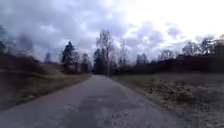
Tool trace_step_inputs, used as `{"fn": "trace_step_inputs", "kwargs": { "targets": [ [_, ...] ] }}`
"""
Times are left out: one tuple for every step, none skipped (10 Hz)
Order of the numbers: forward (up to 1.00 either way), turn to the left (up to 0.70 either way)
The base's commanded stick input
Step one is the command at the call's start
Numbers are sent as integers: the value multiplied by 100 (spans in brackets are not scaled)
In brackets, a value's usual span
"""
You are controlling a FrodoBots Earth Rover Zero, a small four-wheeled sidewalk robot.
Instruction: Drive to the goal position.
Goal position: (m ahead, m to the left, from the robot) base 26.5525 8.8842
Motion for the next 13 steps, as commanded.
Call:
{"fn": "trace_step_inputs", "kwargs": {
  "targets": [
    [50,0],
    [50,0],
    [50,0],
    [50,0],
    [50,0],
    [50,0],
    [50,27],
    [50,47],
    [50,50],
    [50,50],
    [50,50],
    [50,50],
    [50,50]
  ]
}}
